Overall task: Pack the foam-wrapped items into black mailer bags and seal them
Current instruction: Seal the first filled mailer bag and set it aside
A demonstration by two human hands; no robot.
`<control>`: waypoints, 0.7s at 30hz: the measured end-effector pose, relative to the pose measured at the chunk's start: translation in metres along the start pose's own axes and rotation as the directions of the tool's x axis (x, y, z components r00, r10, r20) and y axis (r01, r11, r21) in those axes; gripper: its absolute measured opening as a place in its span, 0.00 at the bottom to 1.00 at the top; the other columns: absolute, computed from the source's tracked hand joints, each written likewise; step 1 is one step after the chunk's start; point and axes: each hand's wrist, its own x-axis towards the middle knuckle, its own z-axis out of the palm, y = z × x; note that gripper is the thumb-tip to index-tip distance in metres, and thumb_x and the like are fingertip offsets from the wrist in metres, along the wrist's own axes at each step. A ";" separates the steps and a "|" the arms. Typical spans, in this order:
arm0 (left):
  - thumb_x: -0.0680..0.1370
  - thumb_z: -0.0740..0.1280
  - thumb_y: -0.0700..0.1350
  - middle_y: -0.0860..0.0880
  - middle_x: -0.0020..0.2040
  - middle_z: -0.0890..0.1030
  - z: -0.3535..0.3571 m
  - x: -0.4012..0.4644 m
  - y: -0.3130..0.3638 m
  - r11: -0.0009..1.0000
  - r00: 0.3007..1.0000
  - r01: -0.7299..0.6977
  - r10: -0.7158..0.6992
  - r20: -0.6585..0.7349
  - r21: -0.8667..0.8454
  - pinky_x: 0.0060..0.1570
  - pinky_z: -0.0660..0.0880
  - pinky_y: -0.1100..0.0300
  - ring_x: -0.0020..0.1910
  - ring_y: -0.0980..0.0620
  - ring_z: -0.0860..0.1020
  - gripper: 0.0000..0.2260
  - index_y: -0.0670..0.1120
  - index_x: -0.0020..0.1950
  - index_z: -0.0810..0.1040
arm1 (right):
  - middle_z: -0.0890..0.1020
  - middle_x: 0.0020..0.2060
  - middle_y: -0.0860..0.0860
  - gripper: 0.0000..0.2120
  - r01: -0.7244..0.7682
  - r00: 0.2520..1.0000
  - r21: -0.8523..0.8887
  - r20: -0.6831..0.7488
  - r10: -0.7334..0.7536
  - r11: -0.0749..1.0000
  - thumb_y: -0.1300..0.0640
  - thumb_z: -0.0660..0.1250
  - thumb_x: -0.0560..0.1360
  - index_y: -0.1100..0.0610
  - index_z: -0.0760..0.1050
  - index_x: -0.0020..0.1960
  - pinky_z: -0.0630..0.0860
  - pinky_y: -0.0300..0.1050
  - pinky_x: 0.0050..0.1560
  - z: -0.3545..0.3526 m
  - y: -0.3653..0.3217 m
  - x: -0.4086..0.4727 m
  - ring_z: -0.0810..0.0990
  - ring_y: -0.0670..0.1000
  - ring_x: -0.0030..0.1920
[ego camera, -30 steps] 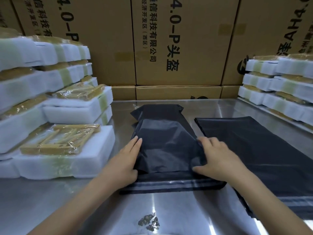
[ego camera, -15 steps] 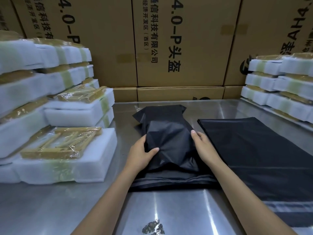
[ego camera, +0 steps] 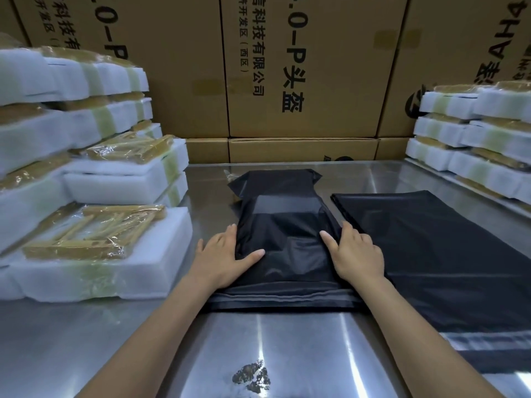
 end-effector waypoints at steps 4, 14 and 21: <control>0.73 0.48 0.73 0.51 0.79 0.47 -0.006 -0.006 -0.003 0.997 0.996 0.080 -0.081 0.039 0.020 0.73 0.48 0.44 0.77 0.49 0.49 0.43 0.49 0.78 0.42 | 0.68 0.69 0.56 0.27 -0.045 0.999 -0.076 -0.017 0.044 0.996 0.48 0.52 0.82 0.58 0.50 0.76 0.67 0.51 0.61 -0.004 0.005 -0.006 0.66 0.58 0.68; 0.79 0.55 0.58 0.51 0.63 0.72 -0.013 -0.025 0.065 0.778 0.746 -0.580 0.626 -0.227 0.241 0.57 0.69 0.55 0.59 0.50 0.72 0.21 0.48 0.65 0.72 | 0.77 0.51 0.50 0.09 0.511 0.810 -0.044 -0.309 -0.498 0.859 0.55 0.63 0.77 0.54 0.76 0.55 0.70 0.47 0.51 -0.011 -0.039 -0.022 0.74 0.53 0.53; 0.80 0.52 0.59 0.52 0.57 0.73 0.000 -0.014 0.023 0.970 0.941 -0.241 0.237 -0.242 0.015 0.58 0.69 0.55 0.57 0.51 0.71 0.20 0.51 0.62 0.75 | 0.76 0.53 0.54 0.13 -0.019 0.979 -0.179 -0.202 -0.018 0.984 0.51 0.55 0.79 0.57 0.72 0.55 0.63 0.48 0.45 0.001 -0.003 -0.015 0.72 0.56 0.54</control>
